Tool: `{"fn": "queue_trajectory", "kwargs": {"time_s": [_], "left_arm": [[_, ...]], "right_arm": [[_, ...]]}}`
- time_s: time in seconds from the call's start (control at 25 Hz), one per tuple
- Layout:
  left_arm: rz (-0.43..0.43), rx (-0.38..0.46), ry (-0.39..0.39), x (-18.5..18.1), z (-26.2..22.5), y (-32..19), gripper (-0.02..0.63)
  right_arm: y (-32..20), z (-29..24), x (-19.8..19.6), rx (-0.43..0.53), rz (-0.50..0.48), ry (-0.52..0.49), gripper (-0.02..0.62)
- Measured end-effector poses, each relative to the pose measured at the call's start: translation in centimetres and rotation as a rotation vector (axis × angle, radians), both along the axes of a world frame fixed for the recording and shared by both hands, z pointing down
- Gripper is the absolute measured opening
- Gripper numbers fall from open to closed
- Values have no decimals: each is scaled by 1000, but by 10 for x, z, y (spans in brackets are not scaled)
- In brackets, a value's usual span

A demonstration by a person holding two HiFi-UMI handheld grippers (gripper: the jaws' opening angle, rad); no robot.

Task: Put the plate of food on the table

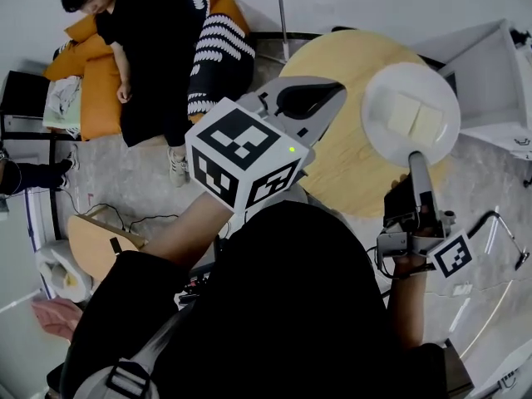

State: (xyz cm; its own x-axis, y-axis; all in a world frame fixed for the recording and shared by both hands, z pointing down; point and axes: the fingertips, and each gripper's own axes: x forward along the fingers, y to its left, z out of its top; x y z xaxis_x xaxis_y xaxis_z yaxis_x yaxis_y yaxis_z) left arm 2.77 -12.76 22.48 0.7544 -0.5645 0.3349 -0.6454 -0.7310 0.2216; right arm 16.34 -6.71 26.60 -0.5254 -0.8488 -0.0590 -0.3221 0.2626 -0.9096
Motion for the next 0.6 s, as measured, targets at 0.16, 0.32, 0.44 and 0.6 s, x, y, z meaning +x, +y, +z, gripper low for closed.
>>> {"fn": "queue_trajectory", "kwargs": {"time_s": [0.16, 0.32, 0.44, 0.6], "left_arm": [[-17, 3, -3, -4, 4, 1, 8], [-24, -19, -5, 11, 21, -12, 8], [-24, -33, -11, 11, 30, -18, 8], [-26, -51, -17, 12, 40, -18, 8]], "right_arm": [[-1, 8, -2, -16, -9, -2, 21], [-13, 25, 10, -36, -28, 0, 21], [-21, 33, 8, -46, -36, -2, 21], [-24, 44, 9, -71, -24, -8, 21]]}}
